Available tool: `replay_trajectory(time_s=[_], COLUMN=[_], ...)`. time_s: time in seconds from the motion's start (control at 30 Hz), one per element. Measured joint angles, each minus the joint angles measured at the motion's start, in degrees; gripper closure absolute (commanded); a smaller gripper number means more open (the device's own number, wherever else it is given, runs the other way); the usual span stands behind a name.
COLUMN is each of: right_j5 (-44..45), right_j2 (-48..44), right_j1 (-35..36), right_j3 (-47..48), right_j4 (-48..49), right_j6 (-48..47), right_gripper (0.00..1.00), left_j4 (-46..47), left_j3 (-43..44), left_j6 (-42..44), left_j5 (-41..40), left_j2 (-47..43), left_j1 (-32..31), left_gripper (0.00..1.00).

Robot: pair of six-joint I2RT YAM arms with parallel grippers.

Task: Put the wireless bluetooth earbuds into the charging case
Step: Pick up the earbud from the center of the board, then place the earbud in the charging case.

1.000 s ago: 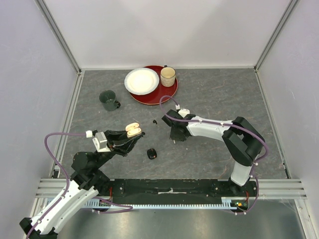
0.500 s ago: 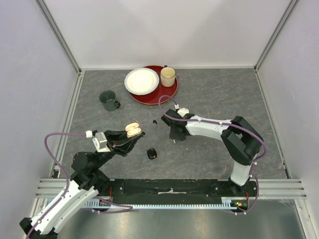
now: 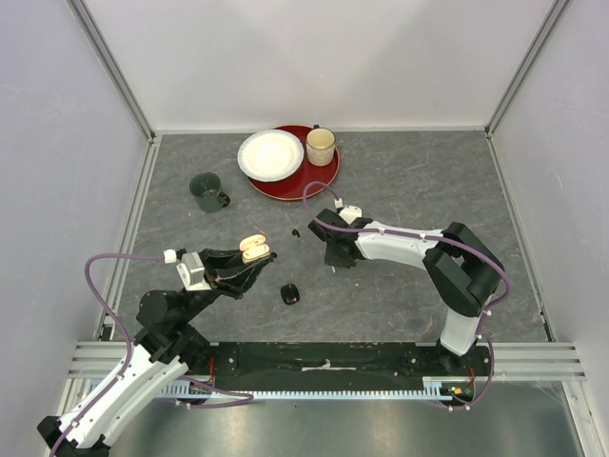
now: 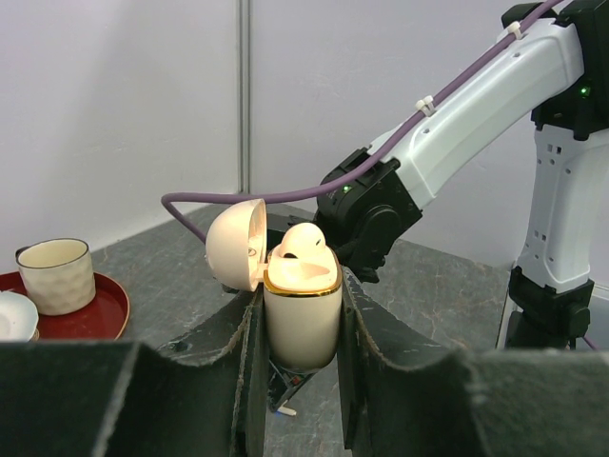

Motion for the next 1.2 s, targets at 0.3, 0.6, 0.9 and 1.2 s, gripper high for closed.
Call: replay_trajectory(time_s=[0.3,0.6,0.9,1.2], right_j5=[3.7,12.4,18.1,12.5], right_j2=[-14.1,-36.3,-46.8,-46.9], right_j1=[0.9,5.3,12.4,17.8], right_j3=[-8.5,-18.6,-23.4,-25.1], right_j4=[6.3,21.6,45.0,68.2], right_j6=[2.0,3.3,-6.5,-19.1], right_gripper=[1.00,1.00,1.00,1.00], left_j4=[0.2,1.6,5.0,7.9], left_j3=[0.0,0.0,0.0,-0.2], left_j6=[0.0,-0.1,-0.9,-1.2], left_j5=[0.0,0.0,0.0,0.0], left_j2=[0.4,2.3,5.3,7.2], left_j1=[0.0,0.0,0.0,0.0], left_gripper=[0.98,0.98,0.98,0.98])
